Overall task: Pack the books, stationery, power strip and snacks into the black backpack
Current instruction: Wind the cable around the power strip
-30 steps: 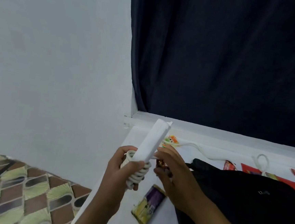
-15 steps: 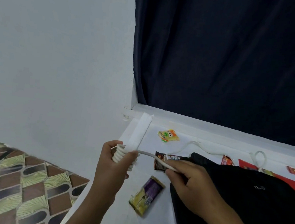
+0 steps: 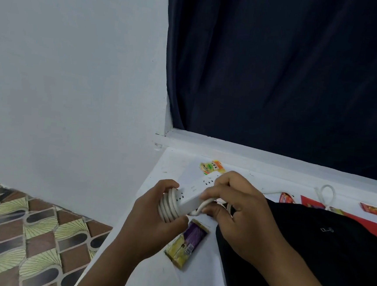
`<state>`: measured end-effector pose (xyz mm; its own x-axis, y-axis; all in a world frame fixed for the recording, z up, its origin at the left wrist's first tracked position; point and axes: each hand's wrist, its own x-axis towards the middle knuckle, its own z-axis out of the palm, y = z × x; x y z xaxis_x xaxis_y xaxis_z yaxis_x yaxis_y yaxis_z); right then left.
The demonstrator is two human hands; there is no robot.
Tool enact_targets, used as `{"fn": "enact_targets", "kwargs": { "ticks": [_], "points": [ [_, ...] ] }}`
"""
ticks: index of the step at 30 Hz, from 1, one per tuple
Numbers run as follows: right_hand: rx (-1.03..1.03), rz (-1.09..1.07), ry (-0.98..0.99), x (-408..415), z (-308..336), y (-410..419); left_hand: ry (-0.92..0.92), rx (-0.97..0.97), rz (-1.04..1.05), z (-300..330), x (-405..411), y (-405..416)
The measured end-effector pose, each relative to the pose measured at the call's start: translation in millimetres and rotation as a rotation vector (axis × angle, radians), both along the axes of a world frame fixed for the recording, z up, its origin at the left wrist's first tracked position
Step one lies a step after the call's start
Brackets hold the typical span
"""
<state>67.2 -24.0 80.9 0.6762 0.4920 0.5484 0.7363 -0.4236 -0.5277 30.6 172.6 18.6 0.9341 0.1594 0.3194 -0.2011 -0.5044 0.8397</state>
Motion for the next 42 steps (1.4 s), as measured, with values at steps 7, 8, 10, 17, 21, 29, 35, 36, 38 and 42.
{"fn": "enact_targets", "kwargs": {
  "ticks": [7, 8, 10, 17, 21, 29, 35, 36, 38, 42],
  "points": [
    [0.01, -0.052, -0.11, 3, 1, 9, -0.08, 0.049, 0.001, 8, -1, 1],
    [0.014, -0.054, -0.102, 3, 0, 9, -0.079, 0.043, 0.004, 8, -2, 1],
    [0.033, -0.059, -0.062, 2, -1, 9, -0.074, 0.026, -0.005, 7, -3, 0],
    [0.204, -0.161, 0.3, 5, -3, -1, -0.064, -0.07, -0.043, 9, -13, -3],
    [0.201, -0.054, 0.572, 7, -18, -16, -0.051, -0.204, -0.041, 12, -19, 0],
    [0.451, -0.179, 0.396, 17, -2, -14, 0.013, -0.285, -0.07, 11, -17, 2],
    [0.39, -0.209, 0.54, 34, -16, -13, -0.015, -0.471, -0.143, 20, -19, -7],
    [0.361, -0.201, 0.565, 31, -21, -12, -0.023, -0.534, -0.092, 22, -18, -10],
    [0.318, -0.165, 0.596, 26, -29, -11, -0.018, -0.591, 0.027, 22, -14, -10],
    [0.167, -0.067, 0.619, 19, -37, -7, -0.04, -0.554, 0.102, 9, -11, -7]
  ]
}}
